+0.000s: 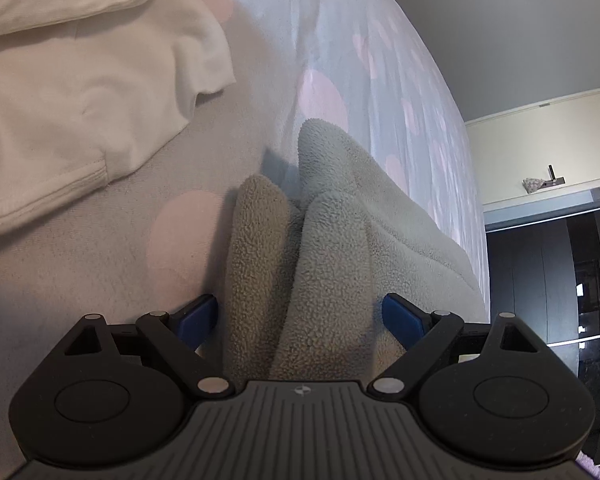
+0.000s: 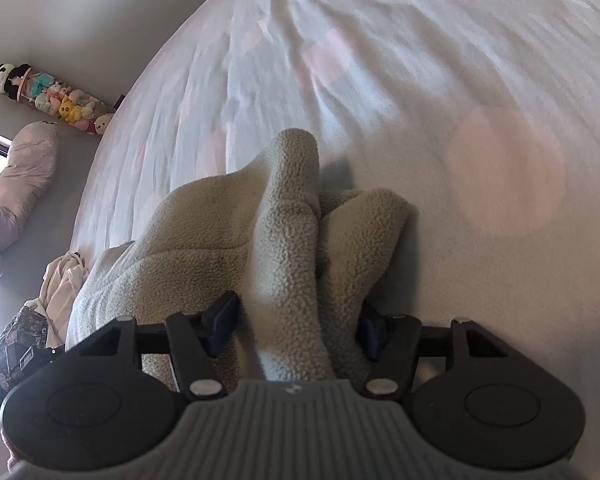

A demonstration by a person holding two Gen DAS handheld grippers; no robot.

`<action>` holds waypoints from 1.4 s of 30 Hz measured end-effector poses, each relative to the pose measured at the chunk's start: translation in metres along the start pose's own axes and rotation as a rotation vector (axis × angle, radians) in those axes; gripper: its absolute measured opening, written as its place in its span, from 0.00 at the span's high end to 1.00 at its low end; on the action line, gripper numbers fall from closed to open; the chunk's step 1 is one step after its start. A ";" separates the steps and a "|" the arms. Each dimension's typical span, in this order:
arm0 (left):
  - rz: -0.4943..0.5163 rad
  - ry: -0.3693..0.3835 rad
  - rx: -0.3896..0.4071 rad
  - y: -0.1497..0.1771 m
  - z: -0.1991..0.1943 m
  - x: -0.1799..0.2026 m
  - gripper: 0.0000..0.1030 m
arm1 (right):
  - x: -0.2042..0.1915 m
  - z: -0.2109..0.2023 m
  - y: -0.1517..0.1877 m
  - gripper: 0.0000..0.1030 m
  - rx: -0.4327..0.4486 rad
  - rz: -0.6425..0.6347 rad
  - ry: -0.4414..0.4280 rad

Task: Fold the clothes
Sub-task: 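Grasp the folded hoodie edge with the left gripper while the right gripper grasps it too, then lift the hoodie with both grippers and fold it over onto itself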

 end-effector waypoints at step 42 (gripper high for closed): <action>0.263 -0.108 0.179 0.017 -0.033 0.105 0.82 | -0.076 -0.084 0.009 0.74 0.292 -0.147 -0.067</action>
Point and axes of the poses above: each gripper's, at about its wrist camera, not at the fingertips, and z roughly the way its jaws point, x to its right, y to its underside, the point moved 5 cm from there along z, roughly the way its jaws point, and after that the axes turned 9 degrees about z, right-handed, at the moved point
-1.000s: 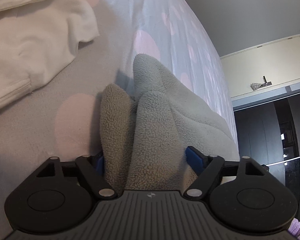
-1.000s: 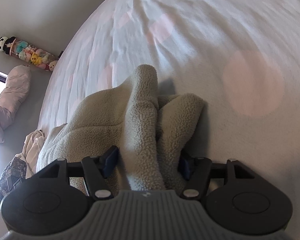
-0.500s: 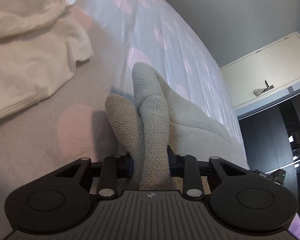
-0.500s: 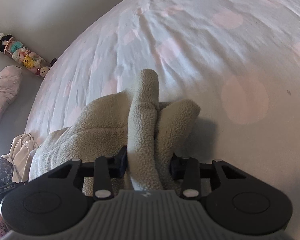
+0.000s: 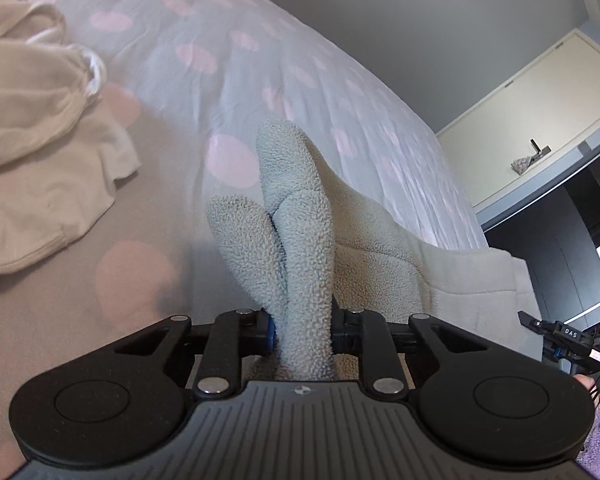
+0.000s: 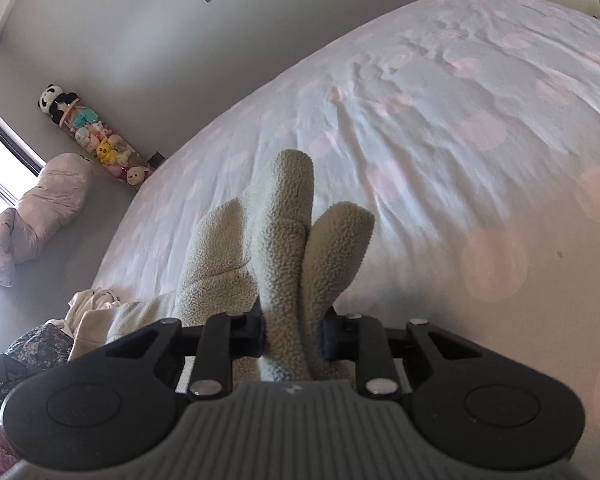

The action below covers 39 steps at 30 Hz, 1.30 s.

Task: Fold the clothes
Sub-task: 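Lift the hoodie with both grippers and fold it over onto itself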

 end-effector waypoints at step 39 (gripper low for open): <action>0.099 0.506 -0.371 0.111 0.342 0.449 0.83 | 0.310 -0.344 -0.252 0.74 0.212 0.043 0.465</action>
Point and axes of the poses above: each gripper's, at about its wrist camera, not at the fingertips, and z roughly the way its jaws point, x to its right, y to its underside, the point moved 5 cm from there along z, roughly the way its jaws point, and after that the axes turned 9 degrees about z, right-handed, at the moved point
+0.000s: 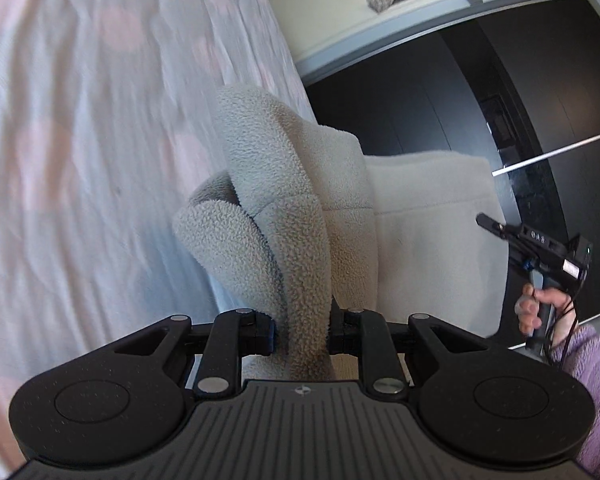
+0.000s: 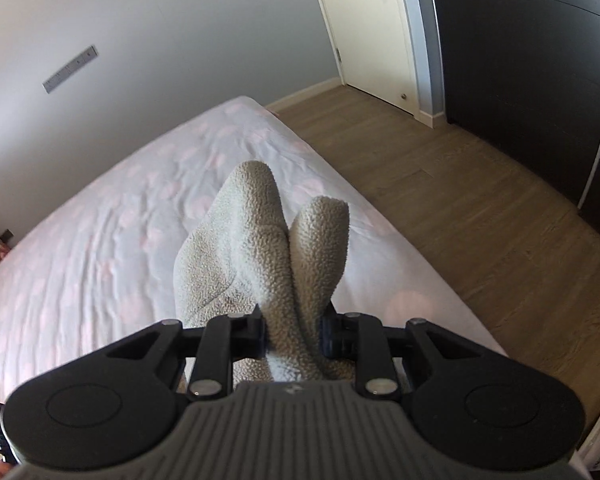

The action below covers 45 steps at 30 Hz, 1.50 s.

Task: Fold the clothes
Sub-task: 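Lift the hoodie with both grippers and fold it over onto itself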

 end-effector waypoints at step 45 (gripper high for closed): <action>0.085 -0.205 -0.109 0.013 0.025 -0.022 0.80 | 0.270 0.007 0.178 0.29 0.234 0.780 0.169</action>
Point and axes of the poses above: each gripper's, at about its wrist camera, not at the fingertips, and z roughly the way its jaws point, x to its right, y to its underside, the point moved 5 cm from there along z, roughly the way its jaws point, and after that the axes turned 9 degrees about z, right-handed, at the moved point
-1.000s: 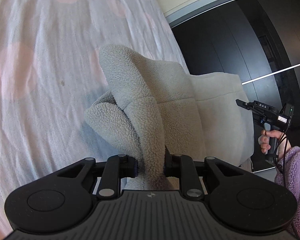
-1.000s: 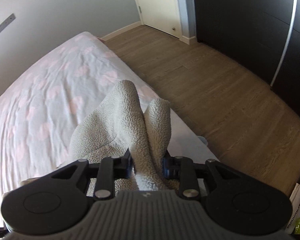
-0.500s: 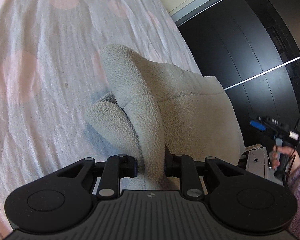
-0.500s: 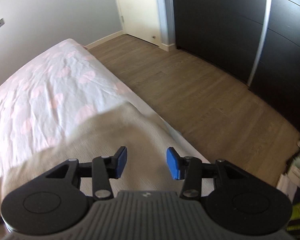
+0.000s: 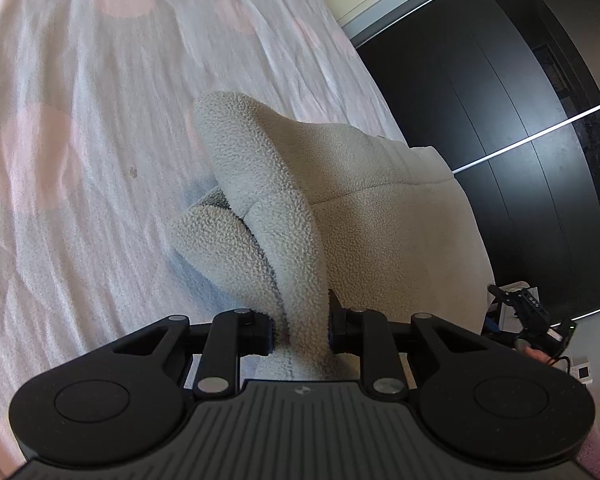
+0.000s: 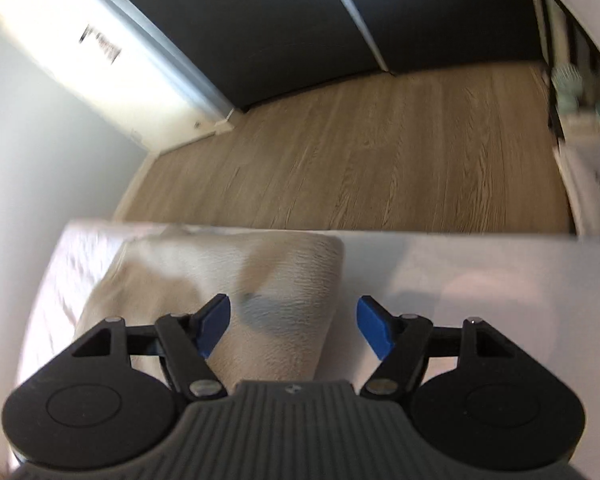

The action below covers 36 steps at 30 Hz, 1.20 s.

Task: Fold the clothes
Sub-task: 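Lift the hoodie with both grippers and fold it over onto itself, then open both grippers and release the folded hoodie onto the bed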

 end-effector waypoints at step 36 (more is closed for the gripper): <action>0.036 -0.020 0.018 0.020 -0.048 -0.015 0.80 | -0.035 -0.044 0.002 0.68 0.120 -0.276 0.184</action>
Point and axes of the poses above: each gripper's, at about its wrist camera, not at the fingertips, and z roughly the way its jaws point, x to its right, y to its underside, the point moved 5 cm from there along z, roughly the way its jaws point, and after that the axes turned 9 degrees about z, right-handed, at the moved point
